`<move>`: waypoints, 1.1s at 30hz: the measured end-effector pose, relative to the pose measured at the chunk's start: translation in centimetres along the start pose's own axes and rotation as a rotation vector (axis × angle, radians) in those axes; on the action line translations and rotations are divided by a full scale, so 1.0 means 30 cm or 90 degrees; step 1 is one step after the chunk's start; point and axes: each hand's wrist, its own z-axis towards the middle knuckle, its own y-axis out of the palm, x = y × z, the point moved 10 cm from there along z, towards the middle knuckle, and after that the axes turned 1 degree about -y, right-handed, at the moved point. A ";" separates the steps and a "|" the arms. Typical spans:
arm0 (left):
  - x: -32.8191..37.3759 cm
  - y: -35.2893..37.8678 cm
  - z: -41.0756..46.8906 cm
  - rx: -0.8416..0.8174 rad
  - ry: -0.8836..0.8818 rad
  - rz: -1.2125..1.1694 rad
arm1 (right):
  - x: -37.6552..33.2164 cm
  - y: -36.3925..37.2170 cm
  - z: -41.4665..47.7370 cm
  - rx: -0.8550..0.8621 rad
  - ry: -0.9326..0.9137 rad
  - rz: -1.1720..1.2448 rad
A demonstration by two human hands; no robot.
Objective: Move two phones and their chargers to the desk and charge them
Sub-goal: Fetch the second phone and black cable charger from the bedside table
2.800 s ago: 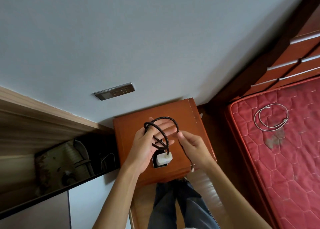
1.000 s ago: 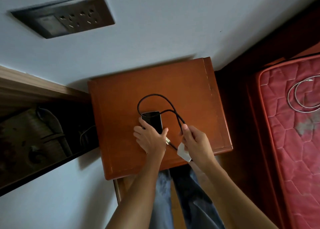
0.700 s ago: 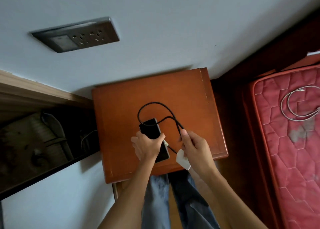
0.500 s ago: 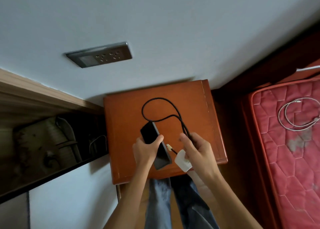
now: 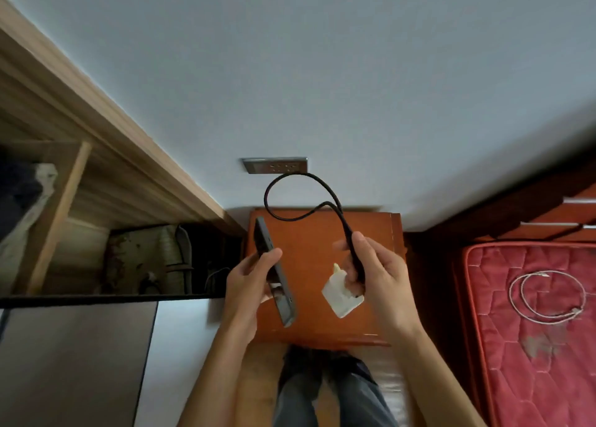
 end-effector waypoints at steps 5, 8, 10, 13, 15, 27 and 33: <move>0.133 -0.058 -0.216 0.001 0.045 -0.086 | -0.183 0.071 -0.062 -0.125 -0.056 0.059; 0.173 -0.099 -0.357 0.024 0.080 -0.126 | -0.240 0.107 -0.102 -0.184 -0.051 0.087; 0.191 -0.127 -0.448 0.047 0.112 -0.146 | -0.271 0.134 -0.133 -0.221 -0.051 0.095; 0.199 -0.190 -0.583 0.107 0.158 -0.176 | -0.318 0.200 -0.198 -0.302 -0.069 0.080; 0.189 -0.234 -0.675 0.151 0.179 -0.210 | -0.344 0.242 -0.245 -0.355 -0.077 0.067; -0.109 -0.486 -1.283 0.477 0.252 -0.399 | -0.412 0.485 -0.718 -0.622 -0.089 0.005; -0.292 -0.570 -1.606 0.599 0.281 -0.467 | -0.389 0.586 -1.055 -0.769 -0.065 -0.007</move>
